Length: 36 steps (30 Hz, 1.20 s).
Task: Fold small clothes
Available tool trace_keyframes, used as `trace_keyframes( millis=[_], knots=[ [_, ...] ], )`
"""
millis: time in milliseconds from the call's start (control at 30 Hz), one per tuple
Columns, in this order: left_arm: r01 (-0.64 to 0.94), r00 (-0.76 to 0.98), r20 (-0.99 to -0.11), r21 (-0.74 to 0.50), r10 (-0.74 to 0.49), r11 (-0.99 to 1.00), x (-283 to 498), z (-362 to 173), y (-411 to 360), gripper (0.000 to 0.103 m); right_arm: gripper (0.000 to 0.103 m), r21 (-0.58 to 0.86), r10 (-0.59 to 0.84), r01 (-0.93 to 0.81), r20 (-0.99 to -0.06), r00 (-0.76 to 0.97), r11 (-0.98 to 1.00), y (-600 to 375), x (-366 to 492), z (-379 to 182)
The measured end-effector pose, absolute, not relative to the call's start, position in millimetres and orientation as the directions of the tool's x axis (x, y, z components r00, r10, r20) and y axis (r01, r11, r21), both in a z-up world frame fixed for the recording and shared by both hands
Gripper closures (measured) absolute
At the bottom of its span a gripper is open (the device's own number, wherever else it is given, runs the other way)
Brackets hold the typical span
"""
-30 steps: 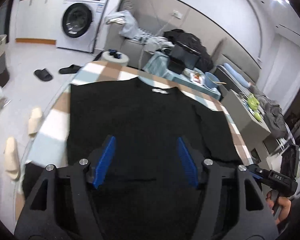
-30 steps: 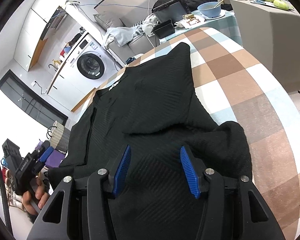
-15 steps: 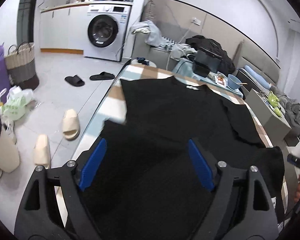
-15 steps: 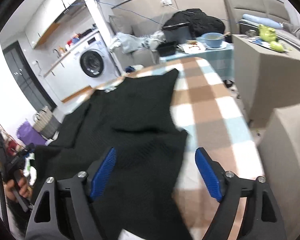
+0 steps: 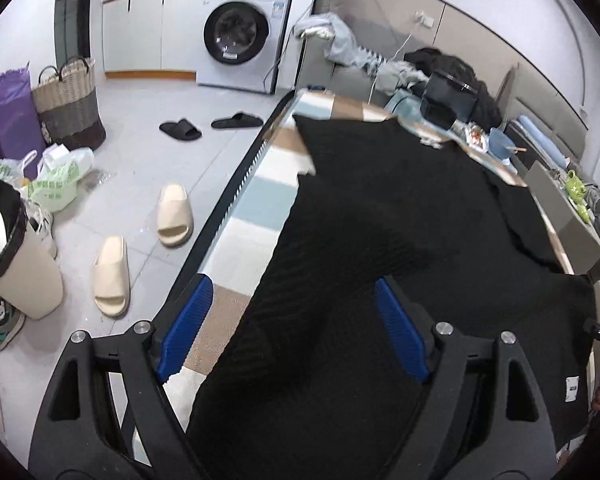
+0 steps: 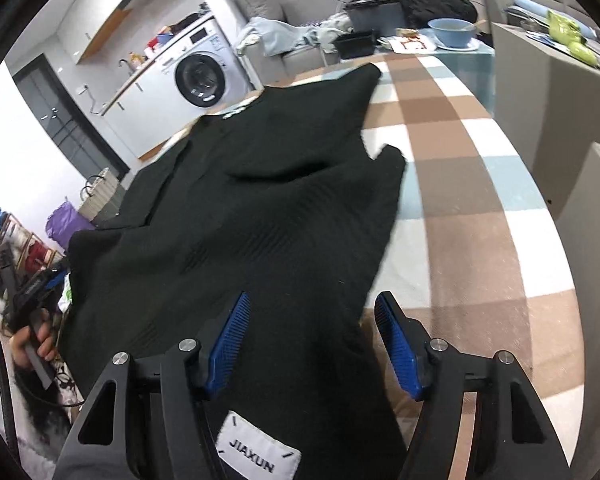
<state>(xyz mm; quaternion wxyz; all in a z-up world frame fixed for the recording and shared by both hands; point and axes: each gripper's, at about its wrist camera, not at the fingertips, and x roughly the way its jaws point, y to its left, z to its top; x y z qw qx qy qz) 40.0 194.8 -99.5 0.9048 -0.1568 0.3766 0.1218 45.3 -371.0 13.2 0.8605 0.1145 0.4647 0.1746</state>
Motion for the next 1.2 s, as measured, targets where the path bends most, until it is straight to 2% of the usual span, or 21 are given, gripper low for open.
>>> trace_keyframes(
  millis=[67, 100, 133, 167, 200, 233, 300, 367, 400, 567, 767, 1067, 1200],
  knots=[
    [-0.343, 0.676, -0.731, -0.199, 0.093, 0.918, 51.4, -107.6, 193.7, 0.031, 0.036, 0.361, 0.408, -0.194, -0.763, 0.501, 0.912, -370.8, 47.7, 10.7],
    [-0.34, 0.676, -0.731, -0.205, 0.087, 0.918, 54.5, -110.7, 193.6, 0.046, 0.036, 0.361, 0.406, -0.189, -0.766, 0.499, 0.913, -371.6, 48.4, 8.3],
    [-0.336, 0.679, -0.73, -0.212, 0.08, 0.918, 54.7, -113.3, 193.9, 0.069, 0.036, 0.36, 0.403, -0.186, -0.769, 0.496, 0.914, -372.4, 50.4, 6.2],
    [-0.33, 0.685, -0.725, -0.219, 0.073, 0.918, 55.9, -114.5, 194.3, 0.082, 0.038, 0.356, 0.398, -0.181, -0.774, 0.492, 0.917, -372.7, 52.8, 3.2],
    [-0.313, 0.698, -0.713, -0.228, 0.061, 0.922, 57.4, -113.8, 192.4, 0.097, 0.045, 0.356, 0.396, -0.178, -0.777, 0.489, 0.917, -373.0, 54.3, 1.2],
    [-0.309, 0.708, -0.703, -0.229, 0.063, 0.923, 55.9, -112.4, 191.9, 0.097, 0.05, 0.358, 0.399, -0.181, -0.778, 0.485, 0.916, -373.2, 56.6, -0.7],
    [-0.309, 0.729, -0.681, -0.231, 0.073, 0.923, 55.9, -107.4, 189.5, 0.098, 0.077, 0.37, 0.418, -0.198, -0.763, 0.493, 0.908, -373.3, 58.1, -0.6],
    [-0.302, 0.754, -0.652, -0.248, 0.072, 0.921, 52.5, -98.4, 189.1, 0.098, 0.092, 0.386, 0.433, -0.204, -0.729, 0.531, 0.9, -377.6, 59.6, 5.3],
    [-0.3, 0.767, -0.638, -0.258, 0.071, 0.918, 51.1, -92.2, 189.1, 0.098, 0.097, 0.39, 0.432, -0.2, -0.711, 0.554, 0.899, -381.0, 60.8, 9.6],
    [-0.277, 0.812, -0.582, -0.317, 0.044, 0.907, 31.6, -68.6, 194.6, 0.099, 0.098, 0.504, 0.502, -0.206, -0.57, 0.65, 0.839, -403.2, 65.1, 32.5],
    [-0.222, 0.846, -0.532, -0.307, 0.026, 0.925, -1.9, -36.2, 182.5, 0.099, 0.098, 0.621, 0.657, -0.355, -0.36, 0.663, 0.699, -416.9, 46.9, 51.6],
    [-0.186, 0.854, -0.52, -0.25, 0.031, 0.95, -60.5, -3.4, 170.0, 0.099, 0.098, 0.675, 0.726, -0.456, -0.177, 0.664, 0.581, -447.7, 1.4, 63.3],
    [-0.183, 0.85, -0.527, -0.263, 0.018, 0.947, -62.4, -2.3, 171.6, 0.099, 0.098, 0.663, 0.703, -0.433, -0.202, 0.682, 0.611, -456.4, -10.6, 64.6]
  ],
)
